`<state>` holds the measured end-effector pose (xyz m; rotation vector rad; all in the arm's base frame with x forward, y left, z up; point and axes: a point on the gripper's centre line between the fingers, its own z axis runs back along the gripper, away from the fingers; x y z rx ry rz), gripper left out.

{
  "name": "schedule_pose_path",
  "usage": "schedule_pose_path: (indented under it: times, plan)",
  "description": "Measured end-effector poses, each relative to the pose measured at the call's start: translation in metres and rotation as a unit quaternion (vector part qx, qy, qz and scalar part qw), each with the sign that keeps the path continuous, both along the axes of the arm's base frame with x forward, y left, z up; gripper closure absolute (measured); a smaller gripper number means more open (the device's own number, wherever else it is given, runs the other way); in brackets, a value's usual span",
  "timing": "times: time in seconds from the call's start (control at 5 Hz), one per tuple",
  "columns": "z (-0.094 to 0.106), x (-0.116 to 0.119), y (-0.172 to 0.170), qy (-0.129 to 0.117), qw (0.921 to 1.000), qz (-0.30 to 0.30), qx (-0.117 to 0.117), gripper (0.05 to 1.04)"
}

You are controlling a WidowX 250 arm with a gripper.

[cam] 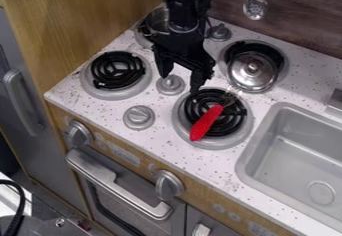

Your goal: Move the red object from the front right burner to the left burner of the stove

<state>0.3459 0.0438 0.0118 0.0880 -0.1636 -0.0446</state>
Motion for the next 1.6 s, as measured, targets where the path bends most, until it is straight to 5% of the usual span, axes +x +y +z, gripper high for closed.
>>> schedule_pose_path:
  times: [0.4,0.6,0.8,1.2,1.6]
  plan:
    - [-0.027,-0.012,-0.014,0.038,0.9991,0.002,-0.018,0.085]
    - [-0.031,-0.012,-0.034,0.029,0.9994,-0.010,-0.016,0.085]
    - [-0.050,-0.018,-0.043,0.058,0.9982,-0.009,-0.010,0.085]
    - [-0.071,-0.002,-0.047,0.073,0.9972,0.012,-0.010,0.130]
    - [-0.070,-0.011,-0.043,0.085,0.9962,-0.014,0.019,0.641]
